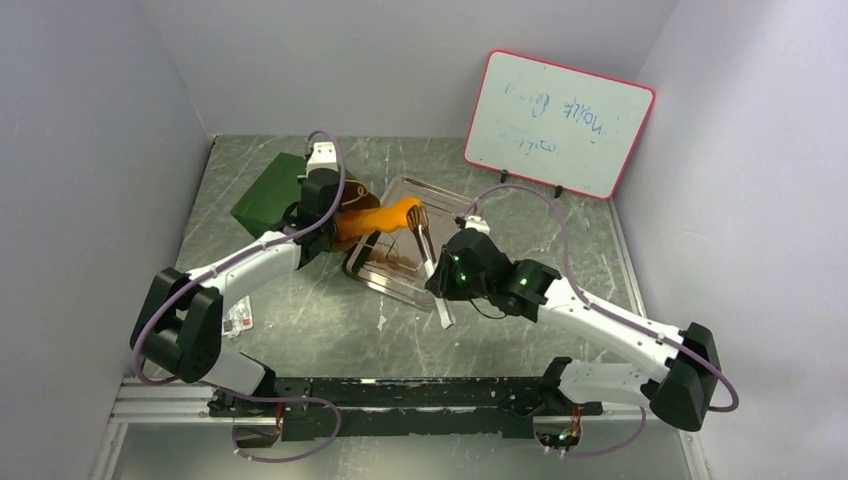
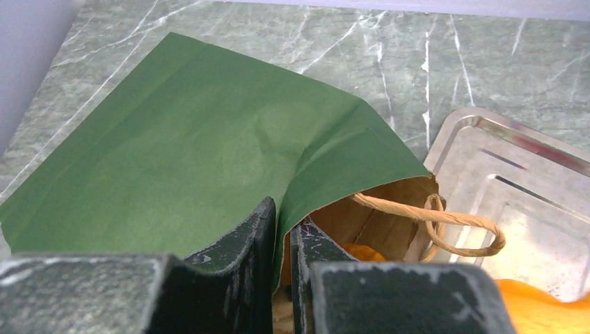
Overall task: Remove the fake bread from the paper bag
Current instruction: Take out the fake bread from the paper bag, then place the fake bread in the container.
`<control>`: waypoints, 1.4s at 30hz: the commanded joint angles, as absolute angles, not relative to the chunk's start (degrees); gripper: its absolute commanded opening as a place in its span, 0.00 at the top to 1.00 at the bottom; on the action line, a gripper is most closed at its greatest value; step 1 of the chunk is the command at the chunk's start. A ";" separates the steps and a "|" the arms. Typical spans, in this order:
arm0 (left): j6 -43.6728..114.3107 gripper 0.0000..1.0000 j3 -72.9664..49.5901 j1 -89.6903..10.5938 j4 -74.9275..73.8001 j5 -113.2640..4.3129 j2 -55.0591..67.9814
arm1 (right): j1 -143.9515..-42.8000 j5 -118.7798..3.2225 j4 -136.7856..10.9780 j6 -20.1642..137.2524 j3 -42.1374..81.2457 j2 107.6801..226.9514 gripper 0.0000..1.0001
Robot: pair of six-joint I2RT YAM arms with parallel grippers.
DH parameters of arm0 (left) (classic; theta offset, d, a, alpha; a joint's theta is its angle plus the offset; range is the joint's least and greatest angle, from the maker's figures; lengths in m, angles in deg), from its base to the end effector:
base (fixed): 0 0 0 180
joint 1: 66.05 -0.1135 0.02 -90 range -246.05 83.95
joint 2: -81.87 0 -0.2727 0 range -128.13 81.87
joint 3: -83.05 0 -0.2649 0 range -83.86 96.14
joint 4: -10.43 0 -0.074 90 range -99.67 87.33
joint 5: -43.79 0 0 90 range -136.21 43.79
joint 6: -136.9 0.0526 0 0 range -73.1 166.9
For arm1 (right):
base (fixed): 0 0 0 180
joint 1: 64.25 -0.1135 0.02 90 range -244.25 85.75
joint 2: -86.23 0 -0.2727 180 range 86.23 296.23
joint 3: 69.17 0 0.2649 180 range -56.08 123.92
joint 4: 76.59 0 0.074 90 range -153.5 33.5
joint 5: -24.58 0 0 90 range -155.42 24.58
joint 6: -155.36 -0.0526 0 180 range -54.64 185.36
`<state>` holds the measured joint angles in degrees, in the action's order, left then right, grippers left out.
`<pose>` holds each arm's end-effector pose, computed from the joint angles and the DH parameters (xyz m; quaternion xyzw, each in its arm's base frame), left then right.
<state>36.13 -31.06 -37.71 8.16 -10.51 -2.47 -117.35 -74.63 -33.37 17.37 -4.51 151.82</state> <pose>0.3258 -0.1408 0.2597 -0.0526 0.8006 0.0565 0.5943 0.1644 0.2049 0.2698 -0.0097 0.9185 0.2528 0.3038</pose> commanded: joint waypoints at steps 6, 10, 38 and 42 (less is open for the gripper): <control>36.98 0.93 -33.65 -40.16 7.92 -11.68 -1.09 | -117.21 -82.21 -30.58 13.47 -0.80 146.42 1.00; 36.97 0.93 -34.47 -40.65 7.65 -11.33 0.28 | -116.96 -85.96 -30.90 11.36 -1.13 145.34 1.00; 36.44 0.93 -43.15 -43.02 5.13 -16.92 15.75 | -106.40 -81.79 -69.20 -5.52 -20.36 148.25 1.00; 36.35 0.93 -43.93 -43.06 4.79 -17.11 16.89 | -106.36 -83.43 -71.14 -6.49 -22.47 148.56 1.00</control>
<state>36.94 -43.30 -42.61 4.32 -16.32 15.13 -106.73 -81.52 -62.24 -3.79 -21.45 148.47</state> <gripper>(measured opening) 0.073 0.228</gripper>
